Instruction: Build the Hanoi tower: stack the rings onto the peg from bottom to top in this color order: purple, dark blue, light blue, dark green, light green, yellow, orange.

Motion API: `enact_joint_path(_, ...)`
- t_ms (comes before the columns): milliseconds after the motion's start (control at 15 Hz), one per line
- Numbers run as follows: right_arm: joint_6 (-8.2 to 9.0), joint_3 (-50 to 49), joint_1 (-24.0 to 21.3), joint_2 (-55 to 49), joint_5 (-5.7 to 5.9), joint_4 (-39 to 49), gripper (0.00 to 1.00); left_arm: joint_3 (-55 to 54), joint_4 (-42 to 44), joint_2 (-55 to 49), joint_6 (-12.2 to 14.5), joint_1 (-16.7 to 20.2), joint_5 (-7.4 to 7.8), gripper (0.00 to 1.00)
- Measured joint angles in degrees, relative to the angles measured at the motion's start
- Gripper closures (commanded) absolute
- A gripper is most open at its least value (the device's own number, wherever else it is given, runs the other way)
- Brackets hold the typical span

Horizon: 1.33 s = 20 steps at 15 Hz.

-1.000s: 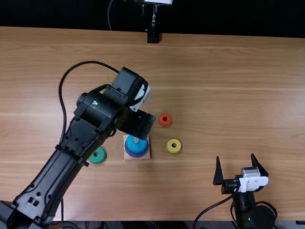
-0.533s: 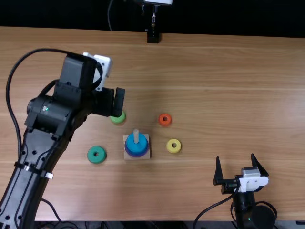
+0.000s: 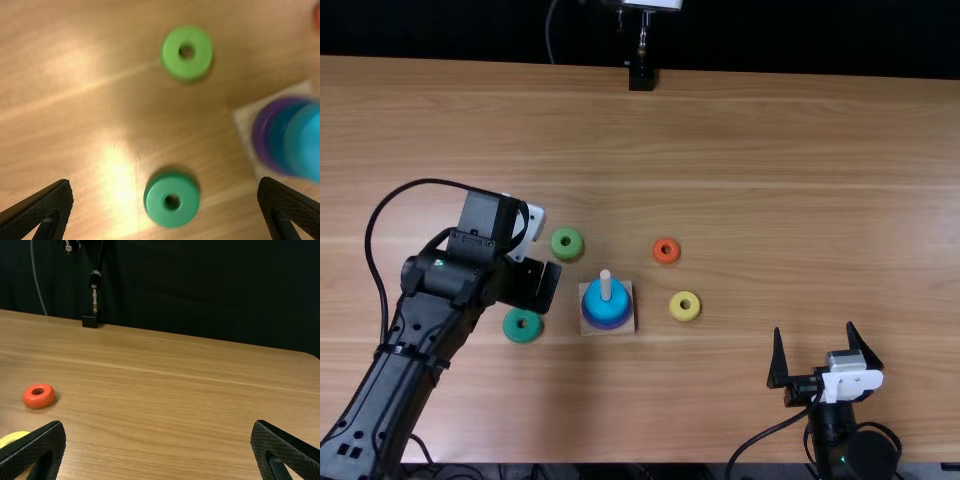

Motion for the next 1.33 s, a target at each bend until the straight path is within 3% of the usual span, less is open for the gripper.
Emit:
enact_joint_path(267, -0.02, 0.0, 0.0, -0.02, -0.02, 0.0, 0.0, -6.78, 0.28, -0.26, 1.42, -1.31, -1.31, 0.0)
enact_joint_path(400, 0.0, 0.0, 0.0, -0.02, -0.04, 0.0, 0.0, -7.78, 3.41, -0.26, 1.49, -2.71, -2.71, 0.0)
enact_joint_path(667, -0.02, 0.0, 0.0, -0.02, 0.0, 0.02, 0.0, -10.23, 8.57, 1.07, 1.49, -3.06, -3.82, 0.0)
enact_joint_path(1333, -0.02, 0.02, 0.0, -0.02, -0.02, 0.0, 0.0, -14.23, 8.81, 5.68, 1.46, -3.04, -3.96, 0.0)
